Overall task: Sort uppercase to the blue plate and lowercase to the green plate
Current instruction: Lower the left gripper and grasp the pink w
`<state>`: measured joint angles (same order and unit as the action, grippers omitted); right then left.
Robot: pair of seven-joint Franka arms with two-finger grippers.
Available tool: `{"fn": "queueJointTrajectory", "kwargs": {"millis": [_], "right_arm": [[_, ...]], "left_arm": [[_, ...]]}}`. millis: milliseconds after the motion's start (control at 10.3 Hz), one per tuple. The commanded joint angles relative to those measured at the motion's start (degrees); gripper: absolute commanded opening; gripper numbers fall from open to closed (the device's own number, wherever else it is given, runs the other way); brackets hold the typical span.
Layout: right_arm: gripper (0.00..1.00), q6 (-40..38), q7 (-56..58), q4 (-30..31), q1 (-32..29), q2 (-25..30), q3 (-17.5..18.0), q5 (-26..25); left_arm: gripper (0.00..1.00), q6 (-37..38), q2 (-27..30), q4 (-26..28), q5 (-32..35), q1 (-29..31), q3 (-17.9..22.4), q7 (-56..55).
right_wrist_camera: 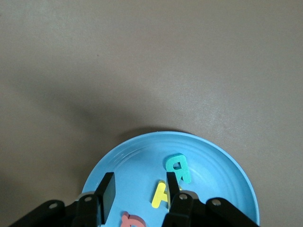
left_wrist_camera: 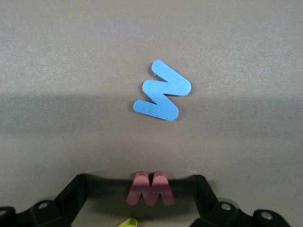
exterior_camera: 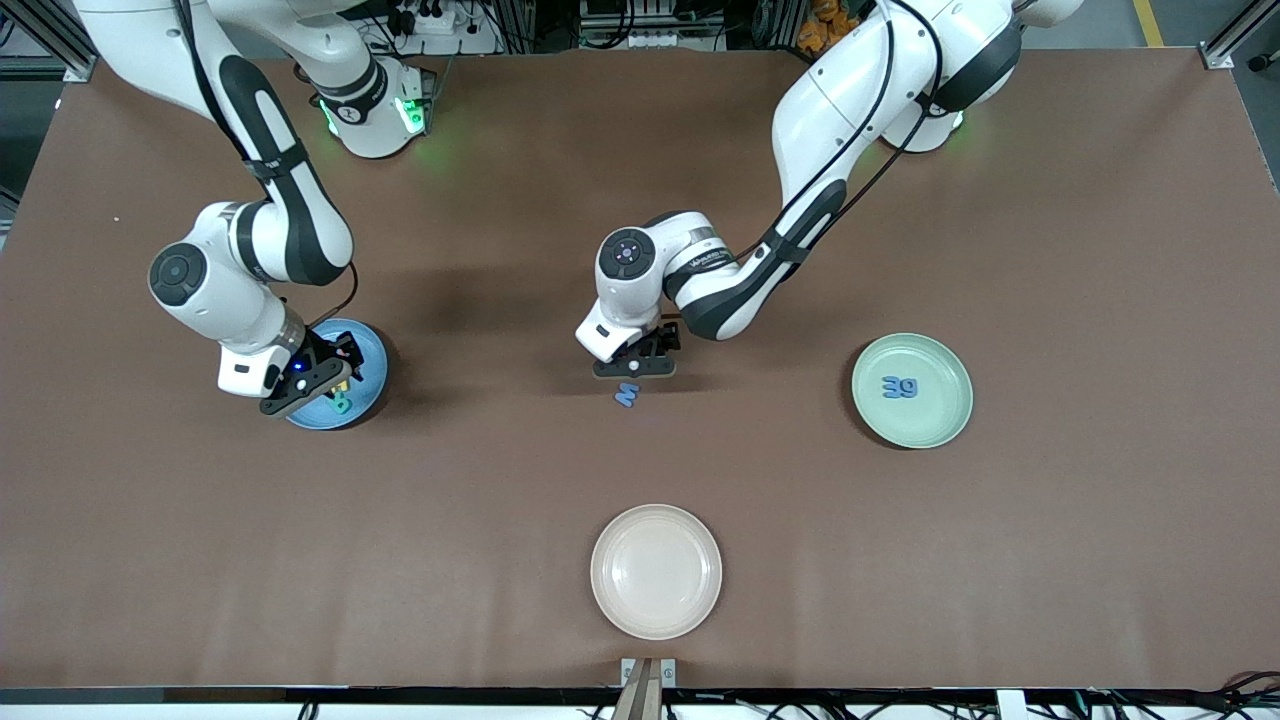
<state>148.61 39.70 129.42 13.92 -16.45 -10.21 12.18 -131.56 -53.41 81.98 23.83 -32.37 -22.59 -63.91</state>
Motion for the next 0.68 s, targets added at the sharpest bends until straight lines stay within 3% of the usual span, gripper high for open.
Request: {"fn": "queueJointTrajectory", "kwargs": {"millis": [0, 194, 581], "right_arm": [[0.47, -0.87, 0.73, 0.57, -0.29, 1.34, 0.28, 1.09], [0.43, -0.87, 0.55, 0.48, -0.2, 1.34, 0.28, 1.09], [0.47, -0.87, 0.55, -0.05, 0.41, 1.16, 0.28, 4.08]], "left_arm": [[1.0, 1.84, -0.12, -1.12, 0.52, -0.68, 0.61, 1.15], [1.0, 2.01, 0.14, -1.12, 0.52, -0.68, 0.61, 1.07], [1.0, 2.8, 0.23, -1.3, 0.43, -0.68, 0.61, 0.98]]}}
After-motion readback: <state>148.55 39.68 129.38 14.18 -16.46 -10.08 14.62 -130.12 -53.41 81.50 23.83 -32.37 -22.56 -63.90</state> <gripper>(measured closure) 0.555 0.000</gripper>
